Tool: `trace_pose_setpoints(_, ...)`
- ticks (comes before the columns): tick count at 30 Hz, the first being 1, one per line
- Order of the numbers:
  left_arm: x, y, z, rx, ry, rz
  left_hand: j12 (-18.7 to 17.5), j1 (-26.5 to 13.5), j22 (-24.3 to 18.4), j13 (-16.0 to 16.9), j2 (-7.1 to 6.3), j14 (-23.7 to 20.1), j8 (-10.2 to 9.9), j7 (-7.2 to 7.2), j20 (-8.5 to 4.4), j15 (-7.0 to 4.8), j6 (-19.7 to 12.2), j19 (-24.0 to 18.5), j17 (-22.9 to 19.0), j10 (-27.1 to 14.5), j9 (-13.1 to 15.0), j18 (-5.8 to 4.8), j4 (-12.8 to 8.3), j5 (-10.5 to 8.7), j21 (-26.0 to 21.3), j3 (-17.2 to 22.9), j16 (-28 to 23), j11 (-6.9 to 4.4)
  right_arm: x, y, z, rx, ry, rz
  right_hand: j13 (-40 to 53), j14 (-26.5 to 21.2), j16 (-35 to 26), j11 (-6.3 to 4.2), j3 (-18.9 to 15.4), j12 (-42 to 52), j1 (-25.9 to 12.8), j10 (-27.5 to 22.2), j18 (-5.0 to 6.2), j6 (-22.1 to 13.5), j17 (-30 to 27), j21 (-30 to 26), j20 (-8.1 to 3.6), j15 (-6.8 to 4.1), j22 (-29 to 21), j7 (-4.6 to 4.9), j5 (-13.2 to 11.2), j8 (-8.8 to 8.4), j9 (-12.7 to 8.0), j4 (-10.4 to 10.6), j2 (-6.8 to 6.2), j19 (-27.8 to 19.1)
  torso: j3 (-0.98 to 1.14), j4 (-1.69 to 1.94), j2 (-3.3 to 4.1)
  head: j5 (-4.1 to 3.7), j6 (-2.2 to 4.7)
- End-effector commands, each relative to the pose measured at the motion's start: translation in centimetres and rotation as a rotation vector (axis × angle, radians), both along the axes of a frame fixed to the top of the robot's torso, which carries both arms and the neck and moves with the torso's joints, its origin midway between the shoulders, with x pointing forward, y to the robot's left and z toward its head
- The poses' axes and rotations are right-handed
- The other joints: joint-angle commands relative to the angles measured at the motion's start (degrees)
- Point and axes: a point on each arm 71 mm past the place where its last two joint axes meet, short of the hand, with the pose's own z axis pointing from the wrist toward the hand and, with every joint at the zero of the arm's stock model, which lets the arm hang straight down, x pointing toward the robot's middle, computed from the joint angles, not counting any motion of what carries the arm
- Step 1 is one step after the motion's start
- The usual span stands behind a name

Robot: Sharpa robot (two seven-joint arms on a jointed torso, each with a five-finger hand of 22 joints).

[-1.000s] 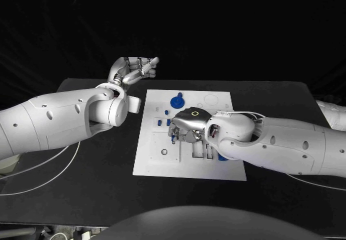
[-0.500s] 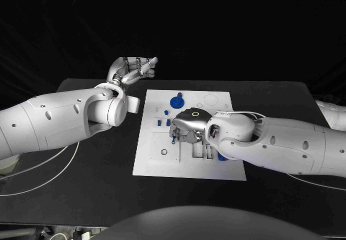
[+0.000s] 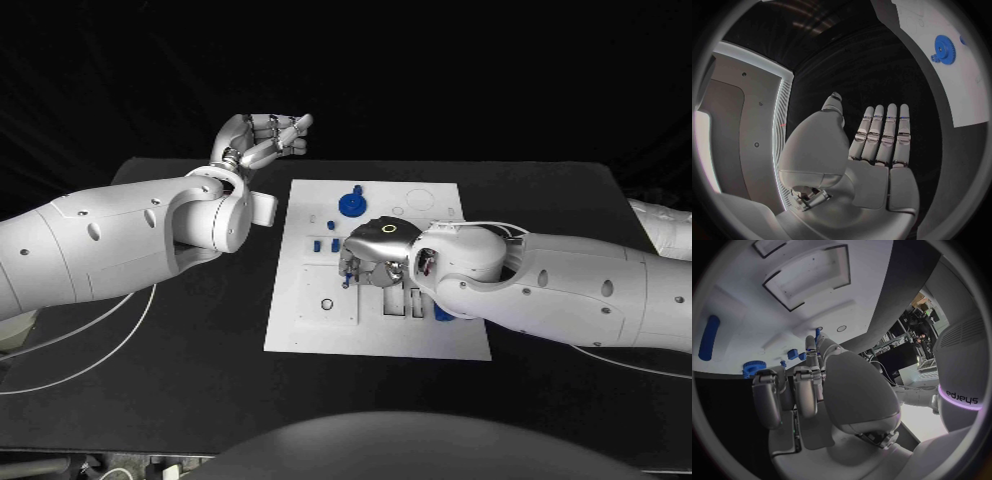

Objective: Assemble the parts on the task board

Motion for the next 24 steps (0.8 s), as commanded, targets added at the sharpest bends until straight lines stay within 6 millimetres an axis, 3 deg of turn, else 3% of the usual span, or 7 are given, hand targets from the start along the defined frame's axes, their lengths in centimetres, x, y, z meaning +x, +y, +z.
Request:
trace_pose_setpoints(1,0.01,-0.12,0.09,-0.006,-0.005,-0.012,0.22,0.05,-0.05,0.03,0.58,-0.38,0.23,0.10,0.05,0.10,-0.48,0.42,-0.05,-0.43,0.09,0.63,0.09,-0.23,-0.07,0.39,0.17,-0.11,-0.09,-0.01,-0.25,-0.021,0.018,0.007,-0.03,6.04,0.24,-0.10,0.37,-0.27,-0.32,-0.37,-0.39,-0.32,15.10,0.26,0.48,0.28,15.09,-0.08,0.11,-0.01,0.10,0.07,-0.28,6.00,-0.02,0.02,0.00,0.00,0.01)
trace_pose_setpoints(24,-0.02,-0.03,0.11,-0.006,-0.006,-0.010,0.22,0.05,-0.05,0.03,0.58,-0.38,0.23,0.10,0.05,0.10,-0.48,0.42,-0.05,-0.43,0.09,0.63,0.09,-0.23,-0.07,0.39,0.17,-0.11,-0.27,0.35,-0.30,-0.026,0.027,0.016,-0.04,6.04,0.24,-0.06,0.38,-0.29,-0.56,-0.48,-0.39,-0.42,15.10,0.26,0.53,0.30,15.09,-0.06,0.09,-0.10,0.07,0.21,-0.32,6.00,-0.02,0.01,0.01,-0.07,0.01)
